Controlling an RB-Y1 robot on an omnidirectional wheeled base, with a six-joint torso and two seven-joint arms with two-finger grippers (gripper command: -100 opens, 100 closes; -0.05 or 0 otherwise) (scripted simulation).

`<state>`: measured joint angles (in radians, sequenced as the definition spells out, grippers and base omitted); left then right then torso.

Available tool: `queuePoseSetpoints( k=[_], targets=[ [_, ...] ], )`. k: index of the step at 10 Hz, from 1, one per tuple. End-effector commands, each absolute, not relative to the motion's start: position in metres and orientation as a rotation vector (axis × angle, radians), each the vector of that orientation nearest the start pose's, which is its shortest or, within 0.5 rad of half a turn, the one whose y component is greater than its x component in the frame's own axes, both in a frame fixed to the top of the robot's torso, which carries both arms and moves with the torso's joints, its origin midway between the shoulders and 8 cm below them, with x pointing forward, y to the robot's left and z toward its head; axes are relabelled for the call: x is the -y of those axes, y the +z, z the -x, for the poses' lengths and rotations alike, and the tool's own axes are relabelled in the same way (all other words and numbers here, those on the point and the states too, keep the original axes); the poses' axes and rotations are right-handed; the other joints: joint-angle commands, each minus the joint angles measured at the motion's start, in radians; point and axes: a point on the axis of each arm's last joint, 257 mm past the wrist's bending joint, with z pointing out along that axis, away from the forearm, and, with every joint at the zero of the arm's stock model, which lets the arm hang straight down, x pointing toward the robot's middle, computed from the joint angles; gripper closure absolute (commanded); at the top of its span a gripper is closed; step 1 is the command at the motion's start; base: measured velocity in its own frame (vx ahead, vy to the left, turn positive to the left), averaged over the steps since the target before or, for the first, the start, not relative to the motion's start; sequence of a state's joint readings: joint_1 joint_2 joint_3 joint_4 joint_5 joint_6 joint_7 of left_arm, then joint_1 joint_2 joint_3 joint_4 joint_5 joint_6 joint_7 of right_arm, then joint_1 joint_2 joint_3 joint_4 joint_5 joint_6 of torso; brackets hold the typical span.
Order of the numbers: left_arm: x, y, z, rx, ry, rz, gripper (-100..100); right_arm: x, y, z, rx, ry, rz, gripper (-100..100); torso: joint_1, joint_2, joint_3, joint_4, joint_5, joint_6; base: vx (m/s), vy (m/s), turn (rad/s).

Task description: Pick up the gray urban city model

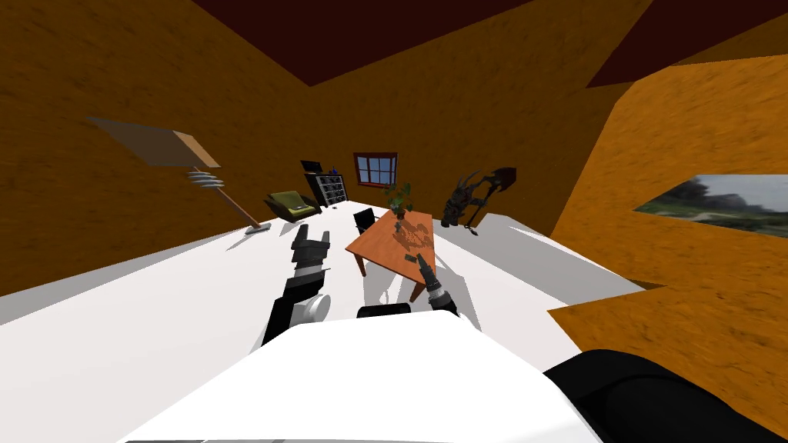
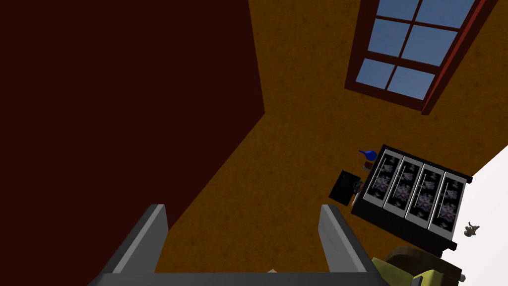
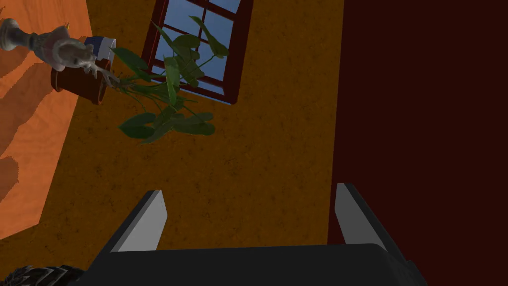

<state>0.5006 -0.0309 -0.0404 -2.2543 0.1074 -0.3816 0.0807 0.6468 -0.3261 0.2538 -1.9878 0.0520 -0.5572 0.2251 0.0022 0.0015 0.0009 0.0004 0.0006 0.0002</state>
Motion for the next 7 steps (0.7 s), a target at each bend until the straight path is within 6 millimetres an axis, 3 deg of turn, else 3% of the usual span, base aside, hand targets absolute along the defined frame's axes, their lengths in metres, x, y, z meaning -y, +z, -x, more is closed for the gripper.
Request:
queuePoseSetpoints(
  k=[1, 2, 3, 4, 5, 6, 7],
  targets=[
    [-0.283, -0.012, -0.368, -0.592, -1.451, 0.903, 0, 0.184, -0.213, -0.322, -1.375, 1.157, -0.560, -100, 0.000, 0.000, 0.000, 0.000, 0.000, 0.000, -0.029, 0.051, 0.199],
    [-0.283, -0.012, -0.368, -0.592, -1.451, 0.903, 0, 0.186, -0.221, -0.321, -1.391, 1.149, -0.570, -100, 0.000, 0.000, 0.000, 0.000, 0.000, -0.001, -0.027, 0.039, 0.081],
    [-0.283, -0.012, -0.368, -0.592, -1.451, 0.903, 0, 0.180, -0.252, -0.306, -1.486, 1.134, -0.558, -100, 0.000, 0.001, 0.000, 0.000, 0.000, 0.000, -0.028, 0.059, 0.148],
    [-0.283, -0.012, -0.368, -0.592, -1.451, 0.903, 0, 0.181, -0.257, -0.305, -1.496, 1.129, -0.564, -100, 0.001, 0.001, 0.001, 0.000, 0.000, 0.000, -0.023, 0.046, 0.096],
    [-0.283, -0.012, -0.368, -0.592, -1.451, 0.903, 0, 0.177, -0.291, -0.286, -1.599, 1.109, -0.552, -100, 0.000, 0.001, 0.000, 0.000, 0.000, 0.000, -0.026, 0.060, 0.189],
    [-0.283, -0.012, -0.368, -0.592, -1.451, 0.903, 0, 0.170, -0.313, -0.269, -1.675, 1.103, -0.535, -100, 0.001, 0.001, 0.000, 0.000, 0.000, 0.000, -0.023, 0.108, 0.302],
    [-0.283, -0.012, -0.368, -0.592, -1.451, 0.903, 0, 0.177, -0.331, -0.262, -1.716, 1.080, -0.544, -100, 0.004, 0.001, 0.000, 0.000, 0.001, 0.000, -0.011, 0.076, 0.117]
  ],
)
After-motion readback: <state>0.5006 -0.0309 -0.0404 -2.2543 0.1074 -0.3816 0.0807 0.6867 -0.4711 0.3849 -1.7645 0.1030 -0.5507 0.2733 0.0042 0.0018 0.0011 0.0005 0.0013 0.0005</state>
